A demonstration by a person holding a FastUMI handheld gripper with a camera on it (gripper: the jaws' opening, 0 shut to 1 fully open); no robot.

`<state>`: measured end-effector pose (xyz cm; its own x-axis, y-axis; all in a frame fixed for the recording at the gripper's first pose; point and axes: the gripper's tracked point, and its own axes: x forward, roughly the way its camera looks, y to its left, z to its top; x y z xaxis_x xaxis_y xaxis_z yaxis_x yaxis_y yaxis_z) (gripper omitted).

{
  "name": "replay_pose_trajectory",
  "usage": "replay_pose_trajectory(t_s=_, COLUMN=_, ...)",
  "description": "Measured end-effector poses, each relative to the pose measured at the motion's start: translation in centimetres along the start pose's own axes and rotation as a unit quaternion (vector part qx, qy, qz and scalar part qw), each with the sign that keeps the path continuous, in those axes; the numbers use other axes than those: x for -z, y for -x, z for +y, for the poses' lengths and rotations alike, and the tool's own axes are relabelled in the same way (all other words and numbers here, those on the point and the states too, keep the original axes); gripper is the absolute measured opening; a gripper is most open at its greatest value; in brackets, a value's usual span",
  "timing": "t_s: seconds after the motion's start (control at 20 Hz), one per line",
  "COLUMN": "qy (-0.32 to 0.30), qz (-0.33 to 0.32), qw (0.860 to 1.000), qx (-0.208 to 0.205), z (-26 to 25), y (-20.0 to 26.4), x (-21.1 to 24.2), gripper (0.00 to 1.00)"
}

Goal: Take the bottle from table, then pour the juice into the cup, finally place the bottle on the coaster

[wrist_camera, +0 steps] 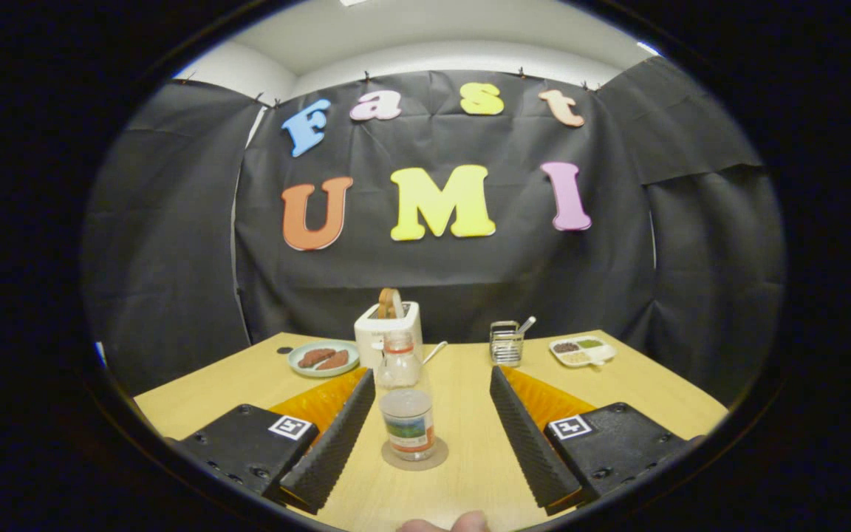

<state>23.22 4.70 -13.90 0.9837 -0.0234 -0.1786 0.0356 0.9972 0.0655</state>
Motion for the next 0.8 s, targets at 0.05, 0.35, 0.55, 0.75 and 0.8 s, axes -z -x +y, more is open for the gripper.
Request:
replay_pose_trajectory(t_s=0.05, qy=0.001, qz=-0.013, qw=1.0, qx=0.005, z=-0.4, y=1.4, x=-1.3, gripper=1.0)
replay_pose_trajectory(t_s=0.35, qy=0.015, qz=-0.068, qw=0.997, qx=0.028, z=-2.1, y=8.8, x=-6.7, gripper=1.0)
replay_pose_trajectory(t_s=0.55, qy=0.016, qz=-0.082, qw=0.996, qx=0.028, z=-2.1, y=12.7, x=-6.8, gripper=1.0)
replay_pose_trajectory(t_s=0.75, qy=0.033, qz=-0.083, qw=0.996, qx=0.027, z=-1.4, y=15.8, x=-5.9, gripper=1.0)
replay_pose_trajectory(t_s=0.8, qy=0.03, qz=-0.08, qw=0.996, qx=0.024, z=-1.2, y=16.3, x=-5.6, gripper=1.0)
